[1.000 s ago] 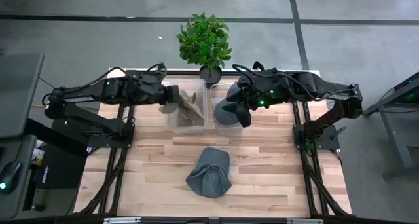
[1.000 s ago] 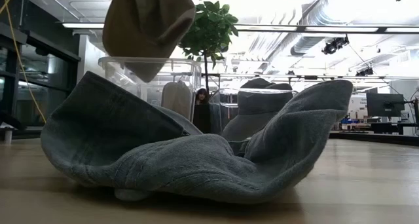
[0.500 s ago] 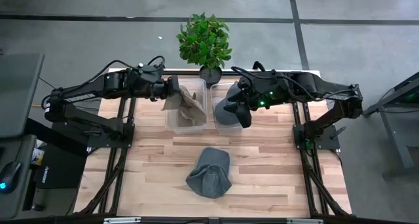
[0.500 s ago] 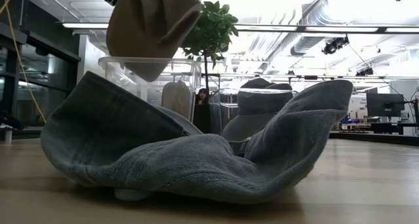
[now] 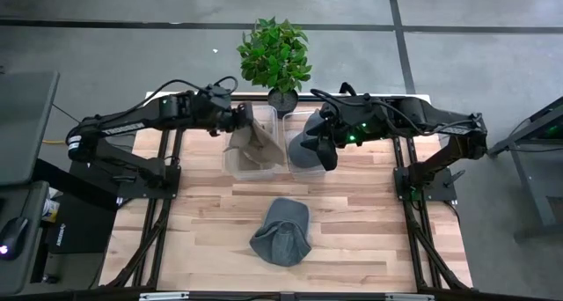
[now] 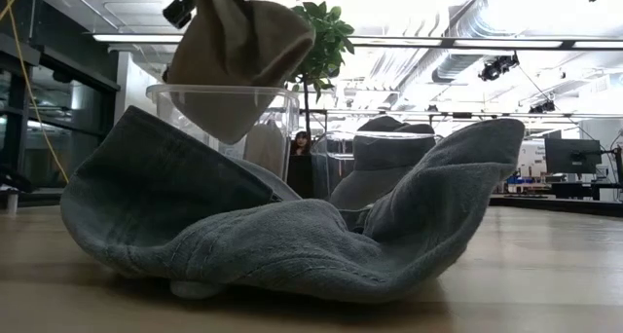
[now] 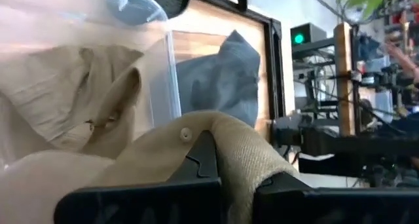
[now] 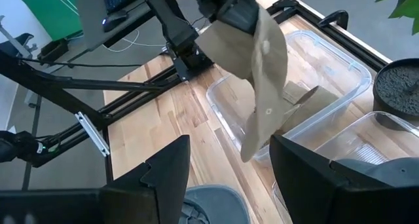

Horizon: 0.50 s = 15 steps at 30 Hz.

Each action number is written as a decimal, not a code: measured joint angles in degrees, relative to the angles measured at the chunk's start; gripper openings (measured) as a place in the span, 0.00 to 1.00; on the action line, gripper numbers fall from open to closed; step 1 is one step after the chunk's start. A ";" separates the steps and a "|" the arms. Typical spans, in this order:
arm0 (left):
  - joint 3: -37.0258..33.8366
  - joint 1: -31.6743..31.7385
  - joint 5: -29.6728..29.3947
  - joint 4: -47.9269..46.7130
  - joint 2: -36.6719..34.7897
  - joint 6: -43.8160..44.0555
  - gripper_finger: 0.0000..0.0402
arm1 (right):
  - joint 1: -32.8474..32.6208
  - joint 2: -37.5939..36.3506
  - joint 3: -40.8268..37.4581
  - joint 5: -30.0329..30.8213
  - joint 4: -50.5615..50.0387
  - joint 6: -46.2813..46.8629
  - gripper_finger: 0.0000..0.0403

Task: Pick & Place hat
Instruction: Put the brown cap into the left transparent bin

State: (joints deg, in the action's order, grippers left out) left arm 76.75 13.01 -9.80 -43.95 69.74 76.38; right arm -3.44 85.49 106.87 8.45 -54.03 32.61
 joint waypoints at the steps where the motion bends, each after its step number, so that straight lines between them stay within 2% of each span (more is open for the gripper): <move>1: -0.62 0.52 -0.10 0.50 -0.04 0.19 0.00 | 0.00 0.00 0.00 0.00 -0.01 0.29 0.51; 8: -7.40 4.44 -1.74 0.00 -0.02 0.37 0.00 | -1.09 0.00 0.00 1.33 -0.11 0.56 0.51; 15: -10.94 6.69 -8.25 -0.13 -0.02 0.17 0.00 | -1.25 0.00 0.00 2.38 -0.14 0.95 0.51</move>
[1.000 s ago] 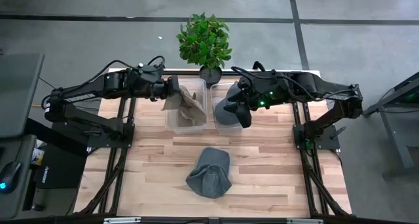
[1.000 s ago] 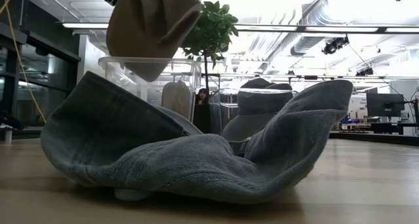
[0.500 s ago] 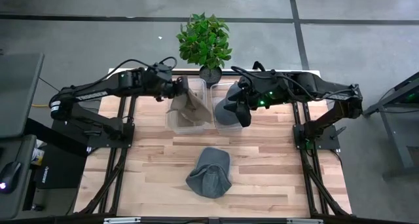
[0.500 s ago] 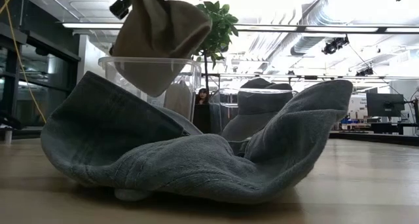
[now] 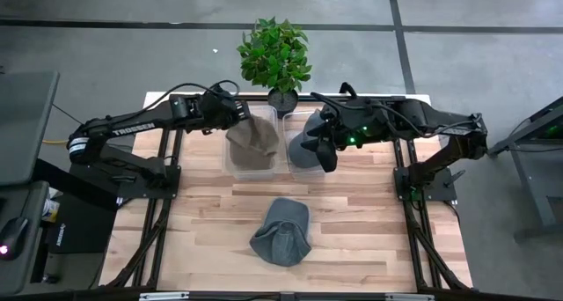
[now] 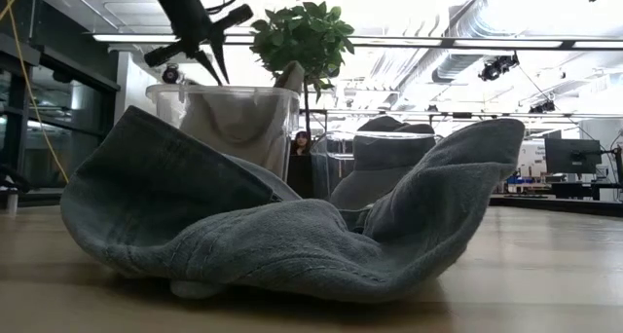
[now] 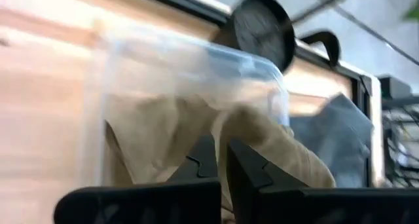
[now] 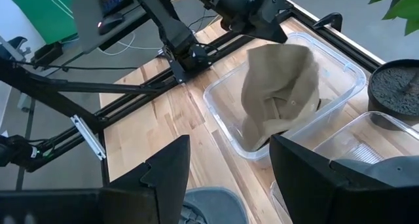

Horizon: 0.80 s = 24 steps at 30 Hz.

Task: Pick & Place hat
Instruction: Put the brown cap into the left transparent bin

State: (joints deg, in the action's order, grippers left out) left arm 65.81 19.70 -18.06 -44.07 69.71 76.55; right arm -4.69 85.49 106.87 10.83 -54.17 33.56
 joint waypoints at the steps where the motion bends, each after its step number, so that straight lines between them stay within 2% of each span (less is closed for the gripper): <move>1: -0.08 0.00 -1.20 -0.37 0.00 -0.12 0.00 | 0.00 0.00 0.00 0.01 0.00 0.03 0.51; 6: -0.08 -0.05 -6.52 -1.86 0.00 -1.66 0.00 | 0.00 0.00 0.00 0.26 -0.01 0.63 0.51; 11: -0.08 -0.22 -7.52 -2.07 0.00 -3.03 0.00 | -0.06 0.02 0.00 0.37 -0.05 1.12 0.51; 13: -0.08 -0.32 -3.00 1.03 0.00 -6.75 0.00 | -0.22 0.02 0.00 0.66 -0.29 1.12 0.51; 17: -0.06 -1.74 10.34 11.23 -0.02 -17.33 0.00 | -0.24 0.02 0.00 1.23 -2.22 1.24 0.51; 21: 0.01 -2.81 19.73 17.33 1.13 -18.64 0.00 | -0.24 0.02 0.00 2.79 -6.28 3.98 0.51; 24: -0.08 -4.33 21.81 20.41 4.72 -17.35 0.00 | -0.24 0.02 0.00 4.78 -10.00 6.39 0.51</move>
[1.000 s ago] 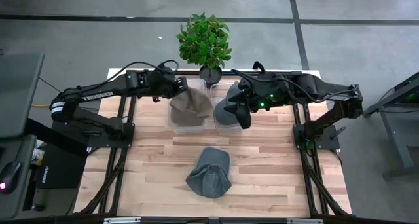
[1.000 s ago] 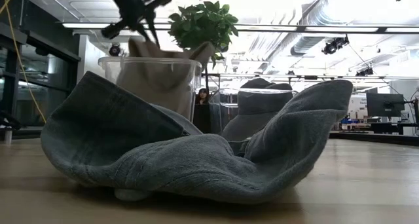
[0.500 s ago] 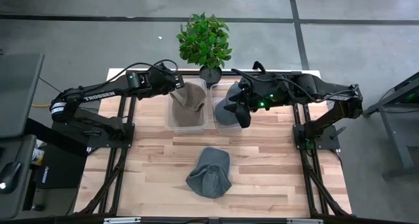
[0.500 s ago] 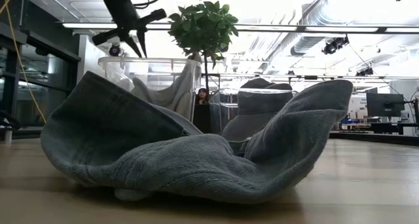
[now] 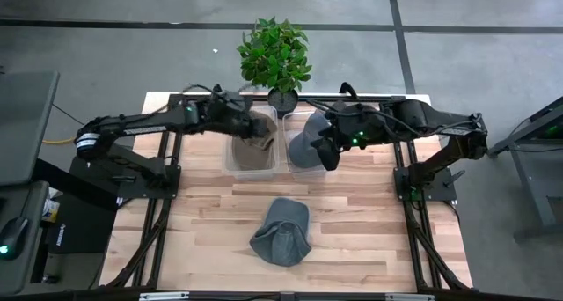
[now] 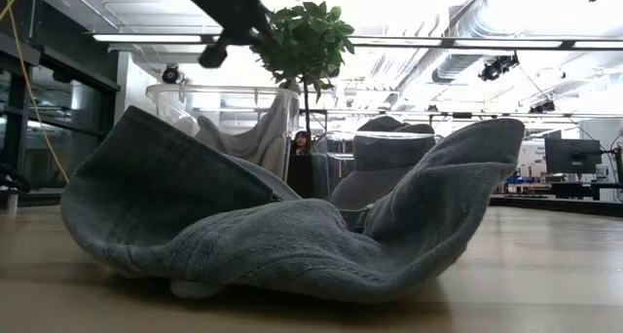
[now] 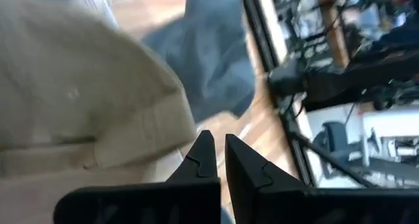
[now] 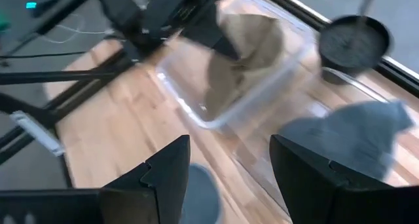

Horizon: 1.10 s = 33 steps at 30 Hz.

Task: Pick & Place hat
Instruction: Put the brown cap into the left transparent bin

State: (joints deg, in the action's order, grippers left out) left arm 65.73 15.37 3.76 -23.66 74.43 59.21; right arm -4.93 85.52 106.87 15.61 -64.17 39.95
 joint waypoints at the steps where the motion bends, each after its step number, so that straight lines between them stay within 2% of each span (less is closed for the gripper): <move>1: -0.06 -0.46 0.24 0.85 0.99 0.43 0.00 | 0.00 0.00 0.00 0.77 -0.91 0.83 0.51; 5: 0.15 -2.05 1.21 6.69 3.66 1.86 0.00 | 0.00 0.00 0.00 2.05 -2.64 2.60 0.51; 11: 0.14 -1.97 2.71 7.38 7.28 3.17 0.00 | 0.00 0.00 0.00 2.06 -2.88 2.68 0.51; 24: 0.04 -1.90 -15.48 -2.68 8.79 9.98 0.00 | 0.00 0.00 0.00 2.06 -2.89 3.11 0.51; 33: 0.22 -1.90 -12.32 1.33 7.56 3.61 0.00 | 0.00 0.00 0.00 2.05 -3.29 2.55 0.51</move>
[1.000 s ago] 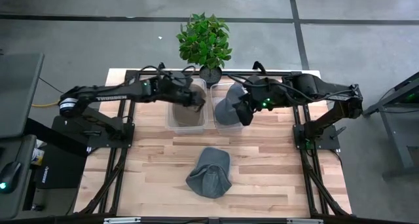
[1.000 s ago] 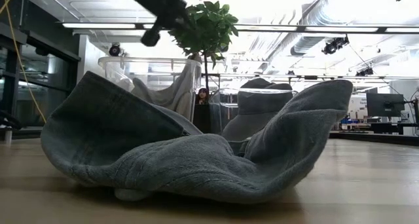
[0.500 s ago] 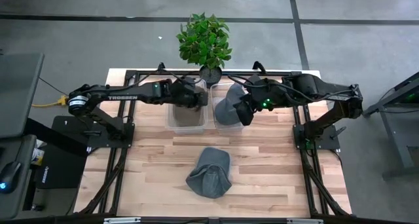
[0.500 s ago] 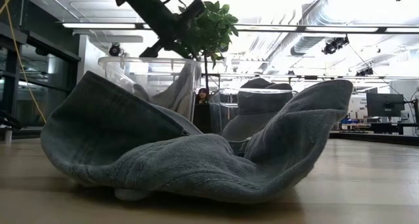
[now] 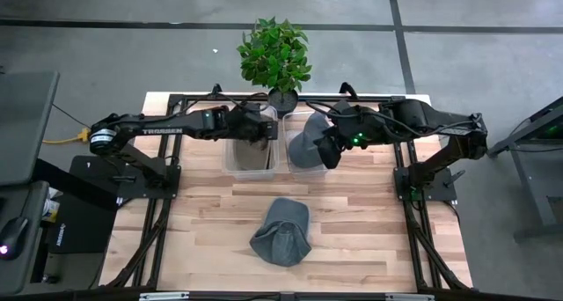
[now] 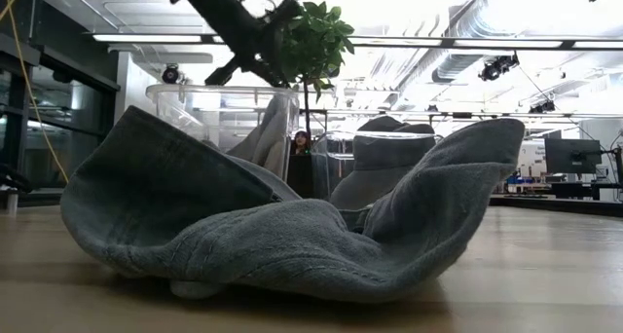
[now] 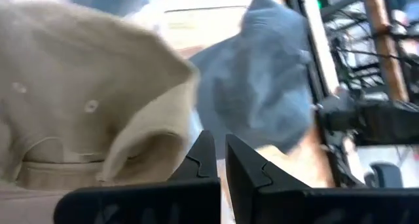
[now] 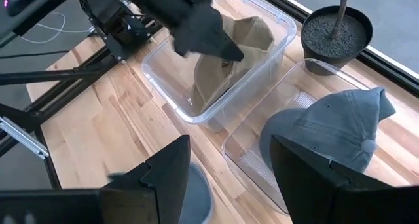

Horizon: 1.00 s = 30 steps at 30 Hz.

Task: Pick & Place hat
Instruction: Put the brown cap into the left transparent bin, then put the gray cap into the right transparent bin

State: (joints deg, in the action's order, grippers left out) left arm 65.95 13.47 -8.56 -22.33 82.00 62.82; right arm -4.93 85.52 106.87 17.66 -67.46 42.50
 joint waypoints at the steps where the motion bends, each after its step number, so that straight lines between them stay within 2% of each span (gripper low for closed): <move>1: 0.66 0.00 0.36 -0.15 -0.42 -0.94 0.00 | 0.00 0.00 0.00 0.02 -0.17 -0.08 0.51; 6: 3.13 -0.70 3.70 -0.62 -2.54 -4.29 0.00 | -0.75 -0.24 -0.02 1.95 -1.11 -0.74 0.51; 12: 3.51 -5.62 2.25 -2.10 -5.54 -2.36 0.00 | -3.74 -2.61 -0.02 8.34 -4.85 1.01 0.51; 17: 3.67 -14.33 -3.39 -3.30 -7.92 0.85 0.00 | -9.10 -4.00 -0.02 14.99 -9.20 4.76 0.51; 23: 3.63 -26.93 -10.57 -5.88 -8.70 6.91 0.00 | -15.91 -4.07 -0.49 20.28 -13.03 10.40 0.51; 26: 3.59 -33.28 -13.81 -7.91 -8.66 11.49 0.00 | -18.67 -4.73 -3.44 21.58 -13.16 13.85 0.51; 30: 3.31 -40.55 -18.15 -10.67 -7.33 18.97 0.00 | -22.07 -6.32 -11.21 21.20 -10.73 19.49 0.51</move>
State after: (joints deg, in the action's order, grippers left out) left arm 69.26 -27.07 -26.71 -33.00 74.67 81.80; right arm -27.00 79.20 95.66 38.86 -78.18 61.99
